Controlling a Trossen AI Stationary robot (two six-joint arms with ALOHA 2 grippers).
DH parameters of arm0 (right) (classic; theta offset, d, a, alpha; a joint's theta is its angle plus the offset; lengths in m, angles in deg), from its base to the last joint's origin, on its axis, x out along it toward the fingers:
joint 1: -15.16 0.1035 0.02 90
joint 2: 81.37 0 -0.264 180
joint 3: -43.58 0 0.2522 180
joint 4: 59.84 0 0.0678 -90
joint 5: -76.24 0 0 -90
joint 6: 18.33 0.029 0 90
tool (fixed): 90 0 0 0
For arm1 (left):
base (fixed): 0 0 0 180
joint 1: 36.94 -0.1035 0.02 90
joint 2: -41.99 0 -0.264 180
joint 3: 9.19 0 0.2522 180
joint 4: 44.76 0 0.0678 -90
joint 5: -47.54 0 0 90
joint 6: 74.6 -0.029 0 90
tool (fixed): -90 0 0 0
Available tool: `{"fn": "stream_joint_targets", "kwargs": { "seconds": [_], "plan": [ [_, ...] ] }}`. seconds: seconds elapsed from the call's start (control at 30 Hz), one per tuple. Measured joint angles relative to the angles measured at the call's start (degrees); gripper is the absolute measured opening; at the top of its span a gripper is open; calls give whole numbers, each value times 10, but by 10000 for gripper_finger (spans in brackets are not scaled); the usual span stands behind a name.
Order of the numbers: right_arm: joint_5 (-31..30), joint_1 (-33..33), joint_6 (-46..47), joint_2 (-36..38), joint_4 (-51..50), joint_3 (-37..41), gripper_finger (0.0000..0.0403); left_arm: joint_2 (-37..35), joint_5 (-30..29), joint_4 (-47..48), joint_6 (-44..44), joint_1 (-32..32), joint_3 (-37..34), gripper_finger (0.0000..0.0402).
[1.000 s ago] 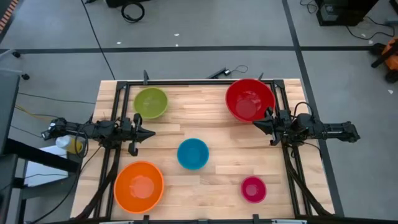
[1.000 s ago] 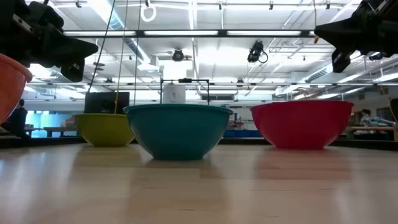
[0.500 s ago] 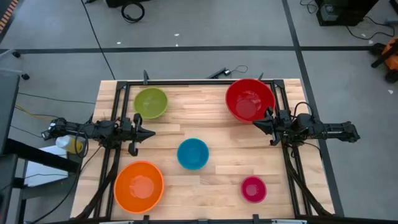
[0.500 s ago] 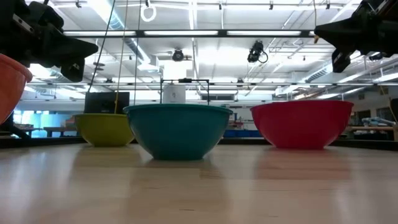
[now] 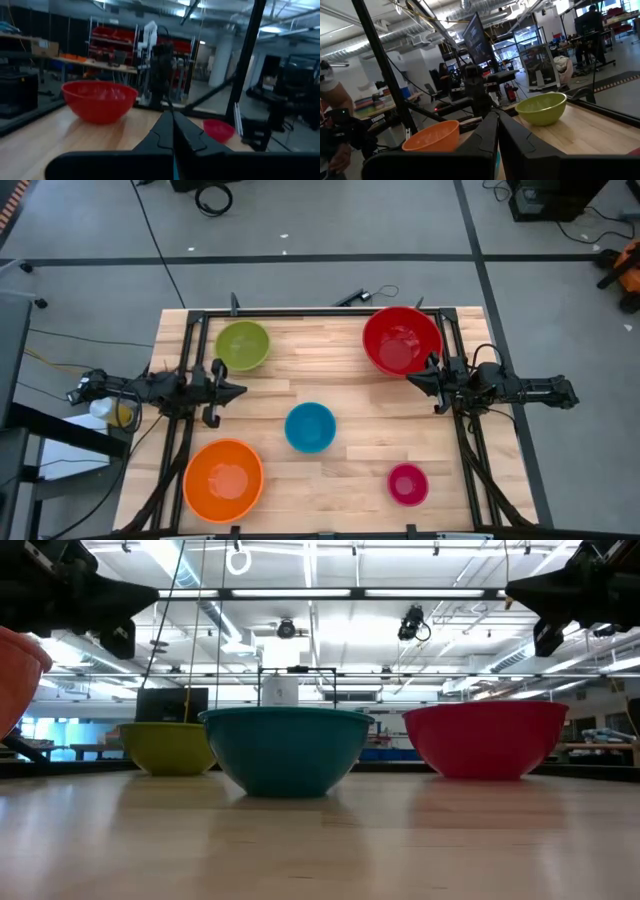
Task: Nest bowls inside each other
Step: Stack the orange bowl on top of the red bowl
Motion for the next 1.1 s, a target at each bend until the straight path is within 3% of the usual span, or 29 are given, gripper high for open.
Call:
{"fn": "stream_joint_targets", "kwargs": {
  "seconds": [0.2,0.4,0.5,0.57,0.63,0.73,0.8,0.9,1.0,1.1],
  "plan": [
    [0,0,0,0,1,0,23,2,-157,42,19,0,16,0],
    [-23,0,-6,0,4,0,23,20,-196,24,41,0,50,0],
    [-106,0,35,-3,52,0,22,47,-227,19,41,0,74,0],
    [-210,0,112,-7,97,0,23,77,-249,23,51,0,83,0],
    [-305,-1,182,-10,117,0,22,114,-283,24,91,0,95,0],
    [-384,-1,257,-16,123,0,23,174,-315,17,156,0,125,0],
    [-385,-1,310,-19,118,0,23,217,-312,14,168,0,154,0],
    [-370,-12,302,-39,114,0,23,284,-281,15,176,0,208,0],
    [-289,-26,314,-75,117,0,24,352,-246,51,183,2,271,0],
    [-209,-35,324,-136,114,-2,27,406,-232,158,214,2,341,3]
  ]
}}
